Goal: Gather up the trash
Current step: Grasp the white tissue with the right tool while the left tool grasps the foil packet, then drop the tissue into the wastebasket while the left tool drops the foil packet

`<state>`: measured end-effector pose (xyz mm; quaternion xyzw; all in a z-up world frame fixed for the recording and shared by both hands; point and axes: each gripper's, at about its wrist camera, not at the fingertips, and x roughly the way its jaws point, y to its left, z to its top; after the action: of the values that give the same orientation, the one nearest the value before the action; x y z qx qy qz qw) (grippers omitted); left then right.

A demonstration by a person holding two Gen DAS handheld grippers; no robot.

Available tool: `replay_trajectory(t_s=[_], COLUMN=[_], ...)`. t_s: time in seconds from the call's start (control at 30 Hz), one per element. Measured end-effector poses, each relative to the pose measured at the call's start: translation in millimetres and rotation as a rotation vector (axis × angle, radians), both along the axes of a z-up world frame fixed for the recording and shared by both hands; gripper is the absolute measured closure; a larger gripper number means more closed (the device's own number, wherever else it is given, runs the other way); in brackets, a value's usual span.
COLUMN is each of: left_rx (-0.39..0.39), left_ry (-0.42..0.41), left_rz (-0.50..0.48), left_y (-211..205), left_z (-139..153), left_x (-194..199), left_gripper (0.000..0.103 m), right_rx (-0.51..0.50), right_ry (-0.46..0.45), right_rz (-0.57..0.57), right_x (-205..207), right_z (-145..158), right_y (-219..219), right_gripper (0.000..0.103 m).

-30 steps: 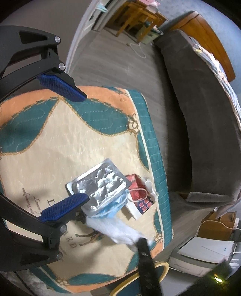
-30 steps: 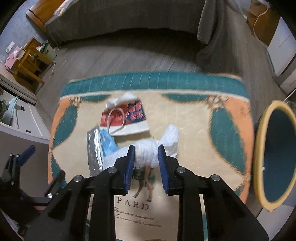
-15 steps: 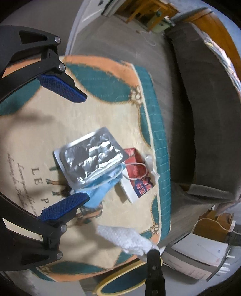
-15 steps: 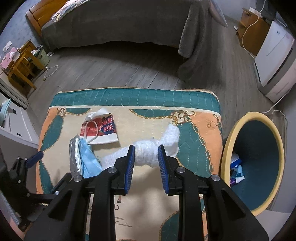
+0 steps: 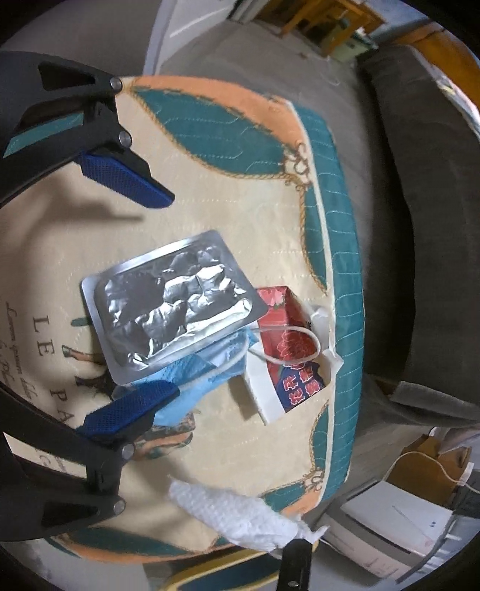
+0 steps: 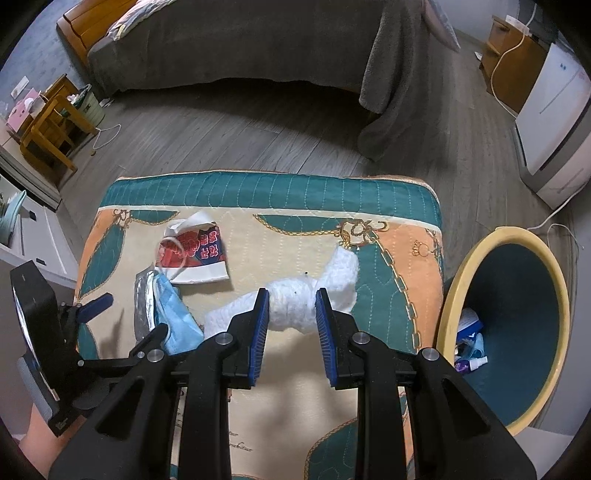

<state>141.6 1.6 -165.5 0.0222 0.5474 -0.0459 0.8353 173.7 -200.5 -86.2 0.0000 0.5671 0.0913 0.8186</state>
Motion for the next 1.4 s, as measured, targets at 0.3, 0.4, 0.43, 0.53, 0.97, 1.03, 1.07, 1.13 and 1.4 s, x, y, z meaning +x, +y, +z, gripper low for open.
replay_trajectory(t_s=[0.3, 0.4, 0.43, 0.53, 0.97, 1.03, 1.07, 1.13, 1.4], left_rx=[0.105, 0.072, 0.048, -0.014, 0.021, 0.043, 0.040, 0.053, 0.091], left_ry=[-0.013, 0.000, 0.001, -0.003, 0.041, 0.035, 0.032, 0.022, -0.126], left_rz=[0.003, 0.021, 0.033, 0.058, 0.070, 0.069, 0.068, 0.069, 0.060], left_y=[18, 27, 30, 35, 17, 16, 16, 17, 20], left_z=[10, 7, 6, 3, -26, -26, -25, -24, 16], left_x=[-5, -6, -5, -4, 7, 7, 8, 8, 2], left_gripper=[0.051, 0.050, 0.048, 0.024, 0.017, 0.024, 0.027, 0.031, 0.033], right_rx=[0.014, 0.012, 0.012, 0.010, 0.007, 0.007, 0.006, 0.003, 0.000], right_ry=[-0.001, -0.005, -0.005, -0.002, 0.003, 0.002, 0.001, -0.002, -0.043], right_rz=[0.002, 0.012, 0.014, 0.018, 0.024, 0.026, 0.027, 0.028, 0.015], right_x=[2, 1, 1, 0, 0, 0, 0, 0, -6], right_z=[2, 3, 3, 2, 1, 1, 1, 2, 20], right_y=[-1, 3, 4, 5, 1, 2, 2, 3, -6], right_gripper=[0.078, 0.078, 0.078, 0.078, 0.078, 0.078, 0.078, 0.078, 0.078])
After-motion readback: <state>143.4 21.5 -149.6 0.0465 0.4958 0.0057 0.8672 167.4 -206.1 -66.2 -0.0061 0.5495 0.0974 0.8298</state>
